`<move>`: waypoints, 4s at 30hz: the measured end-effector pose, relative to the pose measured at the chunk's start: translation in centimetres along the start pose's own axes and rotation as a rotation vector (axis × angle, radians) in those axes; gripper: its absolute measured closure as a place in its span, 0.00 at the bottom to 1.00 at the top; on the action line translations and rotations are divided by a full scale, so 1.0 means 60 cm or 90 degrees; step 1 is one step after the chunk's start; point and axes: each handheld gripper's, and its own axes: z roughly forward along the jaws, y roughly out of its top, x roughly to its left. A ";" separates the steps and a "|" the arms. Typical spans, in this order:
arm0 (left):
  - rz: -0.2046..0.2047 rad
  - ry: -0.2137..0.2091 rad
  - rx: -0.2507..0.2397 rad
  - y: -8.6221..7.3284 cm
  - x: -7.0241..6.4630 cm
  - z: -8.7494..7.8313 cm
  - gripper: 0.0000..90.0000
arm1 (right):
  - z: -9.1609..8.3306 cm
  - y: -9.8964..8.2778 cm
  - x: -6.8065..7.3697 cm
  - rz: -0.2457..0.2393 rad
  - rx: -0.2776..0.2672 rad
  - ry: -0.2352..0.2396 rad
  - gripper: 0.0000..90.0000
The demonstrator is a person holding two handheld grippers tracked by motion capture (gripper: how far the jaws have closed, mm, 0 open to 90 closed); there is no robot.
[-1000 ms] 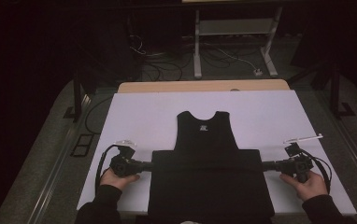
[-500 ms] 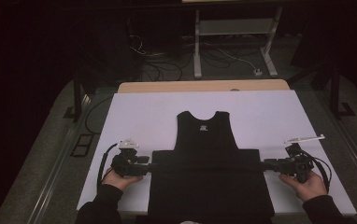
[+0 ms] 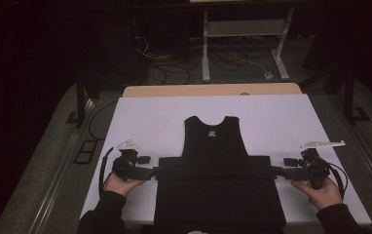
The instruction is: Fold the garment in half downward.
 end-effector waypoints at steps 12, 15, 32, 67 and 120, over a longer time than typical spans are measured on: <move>0.016 -0.012 0.010 0.013 0.003 0.009 0.00 | -0.005 0.011 -0.005 -0.034 -0.012 0.002 0.00; 0.024 -0.012 0.011 0.017 0.005 0.011 0.00 | -0.005 0.016 -0.006 -0.043 -0.013 0.000 0.00; 0.041 0.003 -0.006 0.043 0.024 0.017 0.00 | 0.007 0.039 -0.034 -0.048 -0.014 -0.006 0.00; 0.032 0.010 -0.010 0.100 0.058 0.025 0.00 | 0.026 0.112 -0.045 -0.066 -0.014 -0.008 0.00; 0.056 0.024 0.038 0.229 0.083 0.058 0.00 | 0.061 0.240 -0.029 -0.100 0.008 -0.018 0.00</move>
